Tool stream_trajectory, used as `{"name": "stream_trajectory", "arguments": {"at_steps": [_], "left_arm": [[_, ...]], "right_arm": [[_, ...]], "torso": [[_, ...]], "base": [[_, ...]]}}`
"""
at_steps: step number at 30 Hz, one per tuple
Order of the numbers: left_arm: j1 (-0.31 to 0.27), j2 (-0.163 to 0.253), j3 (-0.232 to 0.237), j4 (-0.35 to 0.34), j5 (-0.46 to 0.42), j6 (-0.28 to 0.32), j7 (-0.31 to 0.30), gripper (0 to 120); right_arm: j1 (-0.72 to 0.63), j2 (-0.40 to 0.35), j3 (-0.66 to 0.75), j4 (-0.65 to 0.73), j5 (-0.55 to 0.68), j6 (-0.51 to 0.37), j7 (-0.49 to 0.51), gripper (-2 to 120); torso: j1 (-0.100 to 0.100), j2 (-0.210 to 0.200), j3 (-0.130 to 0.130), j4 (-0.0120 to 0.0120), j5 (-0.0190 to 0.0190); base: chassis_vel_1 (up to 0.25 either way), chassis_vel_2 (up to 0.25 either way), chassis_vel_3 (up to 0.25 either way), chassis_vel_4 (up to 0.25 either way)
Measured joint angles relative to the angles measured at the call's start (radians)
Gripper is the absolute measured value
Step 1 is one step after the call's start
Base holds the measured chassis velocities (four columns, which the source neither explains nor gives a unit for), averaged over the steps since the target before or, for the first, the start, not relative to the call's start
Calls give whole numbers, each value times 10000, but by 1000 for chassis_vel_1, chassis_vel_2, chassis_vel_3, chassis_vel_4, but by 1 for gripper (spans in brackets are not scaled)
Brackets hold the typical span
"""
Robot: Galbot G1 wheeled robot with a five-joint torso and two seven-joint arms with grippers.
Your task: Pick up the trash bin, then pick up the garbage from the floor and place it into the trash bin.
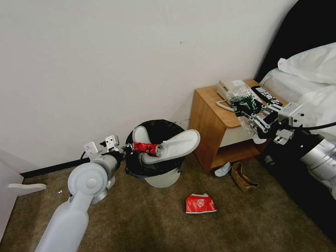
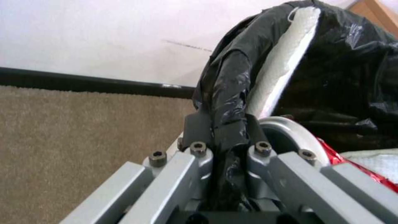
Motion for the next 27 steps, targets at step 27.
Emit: {"name": "stream_trajectory", "arguments": {"at_steps": [27], "left_arm": [[-564,93,29,37,-196,-39,-28,4]], "right_arm": [[-268,-379,-702,-882,-525,-17,-570,19]], "torso": [[0,0,0,0,0]], "base": [[0,0,0,0]]}}
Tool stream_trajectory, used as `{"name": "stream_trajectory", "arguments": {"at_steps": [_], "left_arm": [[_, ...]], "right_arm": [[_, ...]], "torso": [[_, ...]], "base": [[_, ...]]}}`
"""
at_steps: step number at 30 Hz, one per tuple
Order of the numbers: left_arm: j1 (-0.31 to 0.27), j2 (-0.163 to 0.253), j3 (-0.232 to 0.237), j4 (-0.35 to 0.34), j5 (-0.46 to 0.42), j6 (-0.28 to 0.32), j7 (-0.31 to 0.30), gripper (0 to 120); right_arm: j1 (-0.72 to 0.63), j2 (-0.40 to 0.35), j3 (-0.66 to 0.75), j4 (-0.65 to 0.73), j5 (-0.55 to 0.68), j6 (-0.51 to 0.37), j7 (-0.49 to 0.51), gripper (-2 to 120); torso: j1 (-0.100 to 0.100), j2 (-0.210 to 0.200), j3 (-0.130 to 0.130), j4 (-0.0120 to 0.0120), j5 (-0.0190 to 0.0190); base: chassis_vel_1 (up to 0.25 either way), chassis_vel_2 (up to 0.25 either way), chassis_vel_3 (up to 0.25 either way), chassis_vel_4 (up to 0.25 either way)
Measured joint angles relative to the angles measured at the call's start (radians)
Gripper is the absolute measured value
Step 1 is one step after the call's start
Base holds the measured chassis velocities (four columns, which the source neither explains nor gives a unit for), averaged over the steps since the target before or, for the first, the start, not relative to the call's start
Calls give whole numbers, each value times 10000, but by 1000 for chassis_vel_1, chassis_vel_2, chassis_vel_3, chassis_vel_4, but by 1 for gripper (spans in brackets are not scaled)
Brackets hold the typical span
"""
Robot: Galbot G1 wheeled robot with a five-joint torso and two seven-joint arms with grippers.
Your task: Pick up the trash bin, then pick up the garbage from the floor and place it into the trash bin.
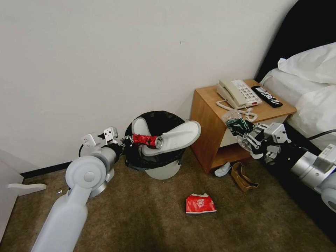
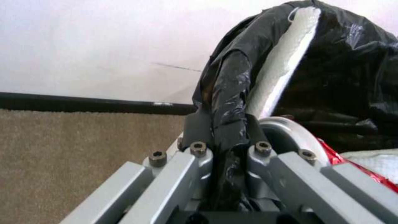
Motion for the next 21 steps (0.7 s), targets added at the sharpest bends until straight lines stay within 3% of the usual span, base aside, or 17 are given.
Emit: {"name": "stream_trajectory", "arguments": {"at_steps": [21], "left_arm": [[-168,-132,232,215,134,-18,343,4]], "right_arm": [[45,-798,-720,-393,-30,89,-770,19]], "torso": [[0,0,0,1,0]], "base": [[0,0,0,0]]}}
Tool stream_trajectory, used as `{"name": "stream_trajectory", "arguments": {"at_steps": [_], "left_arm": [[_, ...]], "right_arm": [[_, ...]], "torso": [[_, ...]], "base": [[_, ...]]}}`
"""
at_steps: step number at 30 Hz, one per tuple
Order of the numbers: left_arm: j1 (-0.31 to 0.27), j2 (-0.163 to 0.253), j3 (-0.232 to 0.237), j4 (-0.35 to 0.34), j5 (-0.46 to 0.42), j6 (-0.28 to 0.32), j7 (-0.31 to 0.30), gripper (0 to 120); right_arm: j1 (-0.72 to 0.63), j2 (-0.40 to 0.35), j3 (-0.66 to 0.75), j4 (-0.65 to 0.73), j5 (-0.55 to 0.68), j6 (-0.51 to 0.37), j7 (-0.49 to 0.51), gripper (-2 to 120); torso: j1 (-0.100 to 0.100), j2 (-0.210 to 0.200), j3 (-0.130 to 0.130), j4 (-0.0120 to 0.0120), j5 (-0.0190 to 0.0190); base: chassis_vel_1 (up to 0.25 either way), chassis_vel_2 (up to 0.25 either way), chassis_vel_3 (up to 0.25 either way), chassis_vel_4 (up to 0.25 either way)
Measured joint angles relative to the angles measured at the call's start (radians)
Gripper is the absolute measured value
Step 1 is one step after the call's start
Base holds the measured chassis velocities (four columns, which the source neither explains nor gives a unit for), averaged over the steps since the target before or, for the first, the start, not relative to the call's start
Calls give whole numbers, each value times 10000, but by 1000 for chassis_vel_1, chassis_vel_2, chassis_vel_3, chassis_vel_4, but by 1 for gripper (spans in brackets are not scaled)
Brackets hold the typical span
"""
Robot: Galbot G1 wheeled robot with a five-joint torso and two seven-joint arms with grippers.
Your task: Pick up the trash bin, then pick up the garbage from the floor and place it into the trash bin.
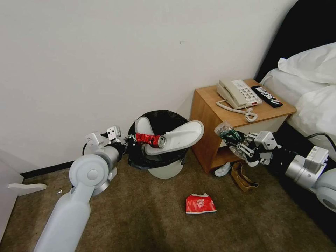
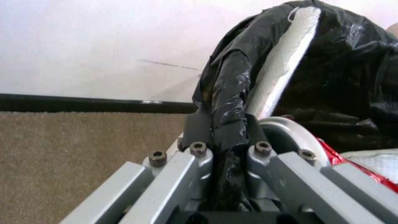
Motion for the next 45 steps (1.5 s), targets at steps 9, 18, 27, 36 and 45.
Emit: {"name": "stream_trajectory", "arguments": {"at_steps": [9,18,27,36,45], "left_arm": [[-48,-3,157,1,64,-17,140,4],[-68,3,300,-25,110,-36,245,4],[-100,-2,539,-28,177,-46,294,4],[-132,-33,725,41,310,-61,372,4],[-196,-84,953,181,437,-70,425,4]], "right_arm": [[-6,-174,-146,-44,-102,55,-196,19],[8,-276,-349,-57,-215,85,-253,19],[42,-466,-385,-73,-173,116,-309,19],[38,-485,-316,-29,-185,220,-329,19],[50,-599,-25,140,16,268,-381,19]], "torso": [[0,0,0,0,-1],[0,0,0,0,-1],[0,0,0,0,-1],[0,0,0,0,0],[0,0,0,0,0]], "base": [[0,0,0,0],[0,0,0,0],[0,0,0,0],[0,0,0,0],[0,0,0,0]]}}
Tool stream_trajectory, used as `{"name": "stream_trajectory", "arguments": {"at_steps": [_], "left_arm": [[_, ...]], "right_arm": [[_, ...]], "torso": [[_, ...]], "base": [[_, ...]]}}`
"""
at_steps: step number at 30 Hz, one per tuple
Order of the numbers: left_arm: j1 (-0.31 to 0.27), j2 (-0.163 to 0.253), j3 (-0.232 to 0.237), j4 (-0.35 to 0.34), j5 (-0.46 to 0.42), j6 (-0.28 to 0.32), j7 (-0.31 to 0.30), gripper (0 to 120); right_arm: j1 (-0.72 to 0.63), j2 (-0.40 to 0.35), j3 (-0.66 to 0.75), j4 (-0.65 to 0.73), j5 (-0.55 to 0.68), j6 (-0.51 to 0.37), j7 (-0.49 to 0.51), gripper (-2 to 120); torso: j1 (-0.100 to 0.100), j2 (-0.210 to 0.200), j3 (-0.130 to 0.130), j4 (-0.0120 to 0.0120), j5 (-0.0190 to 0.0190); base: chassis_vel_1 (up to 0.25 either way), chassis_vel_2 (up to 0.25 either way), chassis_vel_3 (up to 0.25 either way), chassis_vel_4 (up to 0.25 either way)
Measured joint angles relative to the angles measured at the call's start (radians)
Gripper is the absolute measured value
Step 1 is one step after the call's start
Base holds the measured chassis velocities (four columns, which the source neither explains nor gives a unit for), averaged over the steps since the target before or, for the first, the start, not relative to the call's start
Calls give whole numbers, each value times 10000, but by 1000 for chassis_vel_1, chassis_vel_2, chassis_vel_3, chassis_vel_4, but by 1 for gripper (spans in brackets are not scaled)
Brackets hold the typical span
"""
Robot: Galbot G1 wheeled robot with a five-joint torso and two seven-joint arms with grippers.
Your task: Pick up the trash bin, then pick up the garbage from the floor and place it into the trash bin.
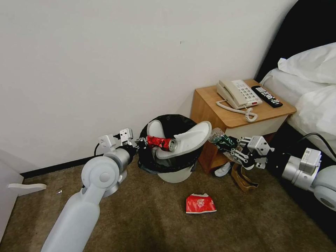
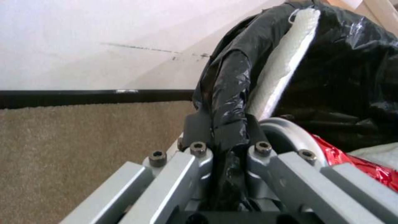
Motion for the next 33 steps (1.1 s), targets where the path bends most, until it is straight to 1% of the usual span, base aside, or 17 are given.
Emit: {"name": "stream_trajectory", "arguments": {"at_steps": [4,14,24,33], "left_arm": [[-8,-4,40,9,17,-2,3,4],[55,-32,489,84,309,-6,133,4],[-53,-145,651,246,408,-18,169,4],[-37,-190,753,361,575,-27,232,4]], "right_arm": [[-10,-34,54,37,49,0,-10,19],[5,-74,277,1,178,32,-50,19],[-23,-48,444,-53,231,74,-74,19],[0,-71,490,-56,257,80,-72,19]], "torso": [[0,0,0,0,0],[0,0,0,0,0],[0,0,0,0,0],[0,0,0,0,0]], "base": [[0,0,0,0],[0,0,0,0],[0,0,0,0],[0,0,0,0]]}}
